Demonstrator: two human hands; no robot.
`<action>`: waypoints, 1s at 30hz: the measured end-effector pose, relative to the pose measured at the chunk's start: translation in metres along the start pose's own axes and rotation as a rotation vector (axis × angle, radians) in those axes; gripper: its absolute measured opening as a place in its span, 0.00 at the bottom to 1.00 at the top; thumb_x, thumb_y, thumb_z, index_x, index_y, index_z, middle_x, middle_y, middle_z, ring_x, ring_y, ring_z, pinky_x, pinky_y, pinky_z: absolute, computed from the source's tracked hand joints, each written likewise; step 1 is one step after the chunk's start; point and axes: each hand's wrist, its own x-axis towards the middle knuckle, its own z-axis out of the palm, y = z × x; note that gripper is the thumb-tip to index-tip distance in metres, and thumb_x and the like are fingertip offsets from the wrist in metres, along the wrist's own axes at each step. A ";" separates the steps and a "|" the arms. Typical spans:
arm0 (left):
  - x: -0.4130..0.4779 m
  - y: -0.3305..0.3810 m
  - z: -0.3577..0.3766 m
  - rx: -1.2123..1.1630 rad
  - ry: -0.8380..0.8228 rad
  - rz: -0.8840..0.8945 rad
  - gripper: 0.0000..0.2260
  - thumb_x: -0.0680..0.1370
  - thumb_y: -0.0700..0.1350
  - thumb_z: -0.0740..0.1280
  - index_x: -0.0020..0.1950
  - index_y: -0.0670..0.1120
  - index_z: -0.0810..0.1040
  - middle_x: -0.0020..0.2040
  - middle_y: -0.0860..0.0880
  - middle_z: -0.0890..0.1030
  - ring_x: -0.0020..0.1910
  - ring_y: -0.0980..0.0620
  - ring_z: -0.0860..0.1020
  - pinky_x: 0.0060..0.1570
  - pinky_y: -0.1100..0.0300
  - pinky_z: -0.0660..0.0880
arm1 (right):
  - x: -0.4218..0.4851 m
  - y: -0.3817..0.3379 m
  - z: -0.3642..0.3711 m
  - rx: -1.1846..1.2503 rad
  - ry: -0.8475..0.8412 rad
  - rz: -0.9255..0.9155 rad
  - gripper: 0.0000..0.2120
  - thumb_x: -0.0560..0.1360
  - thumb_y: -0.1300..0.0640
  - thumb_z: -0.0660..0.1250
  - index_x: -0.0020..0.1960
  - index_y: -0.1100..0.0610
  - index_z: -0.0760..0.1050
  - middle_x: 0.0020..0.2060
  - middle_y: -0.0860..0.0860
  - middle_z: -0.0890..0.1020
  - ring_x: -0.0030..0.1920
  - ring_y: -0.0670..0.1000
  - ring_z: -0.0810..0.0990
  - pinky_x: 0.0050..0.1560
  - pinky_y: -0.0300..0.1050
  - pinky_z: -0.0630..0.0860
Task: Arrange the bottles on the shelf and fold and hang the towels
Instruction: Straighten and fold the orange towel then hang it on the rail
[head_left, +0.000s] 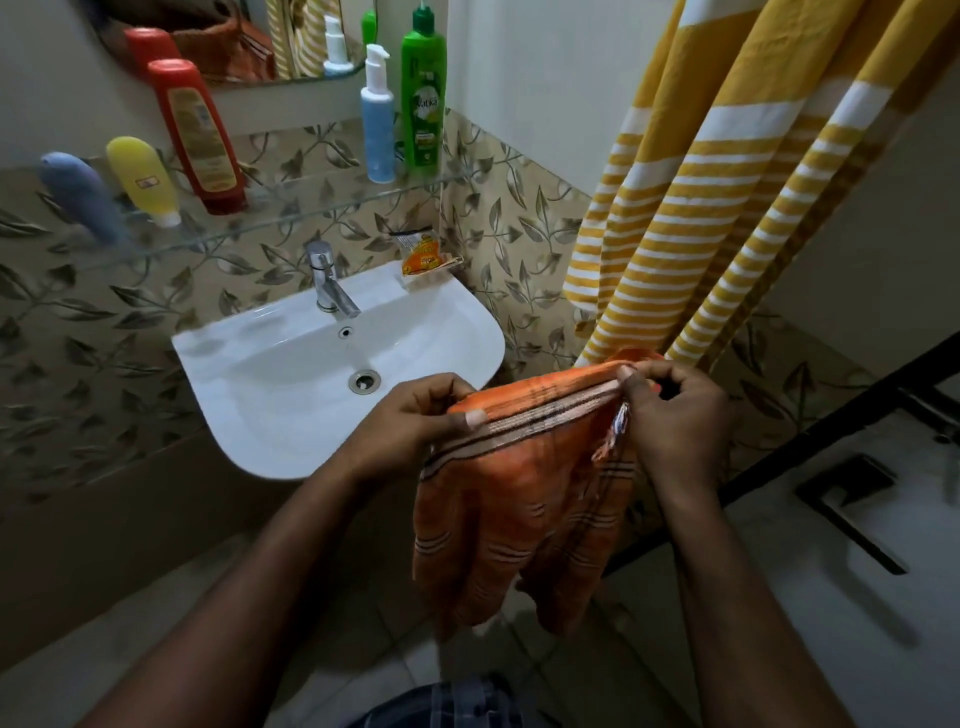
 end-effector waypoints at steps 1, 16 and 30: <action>0.001 -0.001 0.001 -0.003 0.056 0.029 0.05 0.77 0.41 0.73 0.51 0.42 0.83 0.45 0.47 0.86 0.45 0.51 0.84 0.47 0.59 0.80 | -0.003 0.001 -0.001 -0.050 -0.022 -0.028 0.04 0.74 0.53 0.77 0.47 0.52 0.85 0.45 0.47 0.84 0.50 0.50 0.84 0.49 0.40 0.76; 0.002 0.001 0.017 0.527 0.086 0.140 0.07 0.76 0.52 0.77 0.46 0.53 0.82 0.32 0.62 0.79 0.33 0.60 0.75 0.37 0.60 0.70 | -0.017 -0.008 -0.002 -0.019 -0.271 -0.347 0.06 0.75 0.57 0.78 0.40 0.54 0.83 0.37 0.46 0.83 0.39 0.46 0.81 0.42 0.39 0.76; -0.007 -0.014 0.006 0.066 -0.105 -0.047 0.17 0.67 0.39 0.80 0.49 0.47 0.75 0.39 0.47 0.77 0.38 0.49 0.76 0.40 0.53 0.76 | -0.005 0.004 -0.009 0.058 -0.107 -0.211 0.07 0.77 0.54 0.74 0.41 0.54 0.81 0.40 0.51 0.84 0.44 0.52 0.83 0.49 0.53 0.81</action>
